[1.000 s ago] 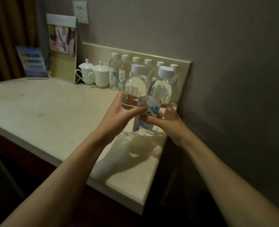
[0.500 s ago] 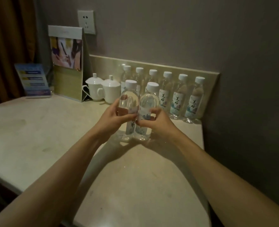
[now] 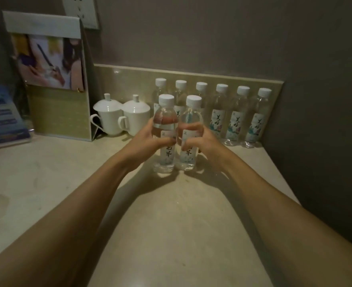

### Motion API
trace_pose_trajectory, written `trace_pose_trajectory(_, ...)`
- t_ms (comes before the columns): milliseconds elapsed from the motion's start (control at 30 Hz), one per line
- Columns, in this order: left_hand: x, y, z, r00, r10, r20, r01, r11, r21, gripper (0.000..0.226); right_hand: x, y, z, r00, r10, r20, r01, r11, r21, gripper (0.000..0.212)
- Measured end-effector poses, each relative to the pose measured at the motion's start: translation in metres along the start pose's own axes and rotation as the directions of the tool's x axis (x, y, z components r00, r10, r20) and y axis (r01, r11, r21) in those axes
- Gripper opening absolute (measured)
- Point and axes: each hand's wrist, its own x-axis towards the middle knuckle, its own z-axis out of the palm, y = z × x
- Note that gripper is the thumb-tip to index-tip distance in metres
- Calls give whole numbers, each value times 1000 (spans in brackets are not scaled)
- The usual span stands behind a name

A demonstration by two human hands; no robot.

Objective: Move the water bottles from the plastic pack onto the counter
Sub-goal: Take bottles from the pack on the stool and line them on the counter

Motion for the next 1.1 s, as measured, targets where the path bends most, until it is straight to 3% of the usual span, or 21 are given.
trace_pose_trajectory(133,9,-8,-15,1000,3,25,-1,999,-53,65,0,-8,11,999,10,-44,-10,1000,2,67)
trace_pose_trajectory(233,10,-13,-16,999,17,44,-14,998,-63,72,-6,-6,10,1000,-10,22,11,998,-62,62)
trace_pose_trajectory(300,9,-15,-19,997,47,55,-50,998,46,74,-16,0,11,1000,-3,21,6,993,-115,58)
trace_pose_trajectory(367,8,-18,-24,997,50,59,-64,960,273,75,-25,6,14,998,-25,-57,10,969,-247,64)
trace_pose_trajectory(433,3,-22,-26,1000,18,-13,-10,880,474,73,-29,11,21,987,-85,-134,18,899,-437,73)
trace_pose_trajectory(500,-1,-24,-24,996,18,-86,30,848,528,68,-31,14,28,974,-113,-195,-11,841,-541,73)
trace_pose_trajectory(767,9,-32,-17,979,74,-191,37,854,519,52,-19,18,41,911,-110,-399,-167,785,-597,66)
trace_pose_trajectory(933,24,-39,-8,955,62,-289,92,868,489,53,-5,18,43,901,-87,-425,-178,819,-545,55)
trace_pose_trajectory(1100,34,-42,-3,913,44,-405,170,861,479,48,7,16,45,886,-59,-460,-207,838,-505,58)
